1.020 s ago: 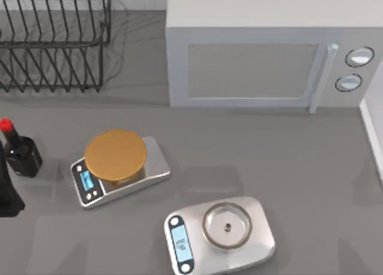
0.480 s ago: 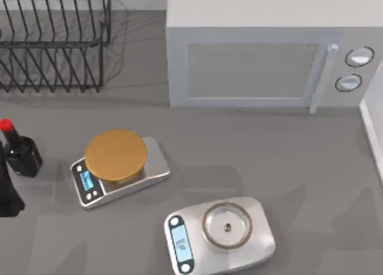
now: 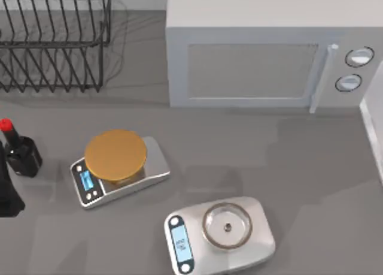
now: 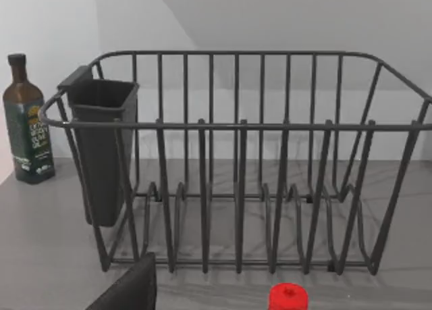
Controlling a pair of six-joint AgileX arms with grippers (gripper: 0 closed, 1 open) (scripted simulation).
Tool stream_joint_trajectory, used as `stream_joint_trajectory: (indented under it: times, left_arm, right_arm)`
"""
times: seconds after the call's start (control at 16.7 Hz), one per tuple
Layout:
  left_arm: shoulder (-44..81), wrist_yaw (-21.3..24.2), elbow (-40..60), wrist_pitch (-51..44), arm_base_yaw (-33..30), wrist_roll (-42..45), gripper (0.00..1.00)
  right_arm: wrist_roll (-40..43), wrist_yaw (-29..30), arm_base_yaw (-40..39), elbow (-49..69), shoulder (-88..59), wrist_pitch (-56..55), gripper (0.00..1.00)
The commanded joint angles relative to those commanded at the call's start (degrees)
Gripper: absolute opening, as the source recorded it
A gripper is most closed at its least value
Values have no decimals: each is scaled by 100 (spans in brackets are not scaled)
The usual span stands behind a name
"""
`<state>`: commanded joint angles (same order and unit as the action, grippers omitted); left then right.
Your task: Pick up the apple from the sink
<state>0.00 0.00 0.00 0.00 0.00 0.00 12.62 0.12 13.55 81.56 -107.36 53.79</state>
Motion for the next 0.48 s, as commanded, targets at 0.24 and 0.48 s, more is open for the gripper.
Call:
stream_joint_trajectory:
  times: [0.24, 0.48]
  left_arm:
    - [0, 0, 0, 0, 0, 0, 100]
    - [0, 0, 0, 0, 0, 0, 100]
  right_arm:
    - [135, 1, 145, 867, -1161, 575, 100]
    - [163, 2, 175, 1049, -1394, 696, 100]
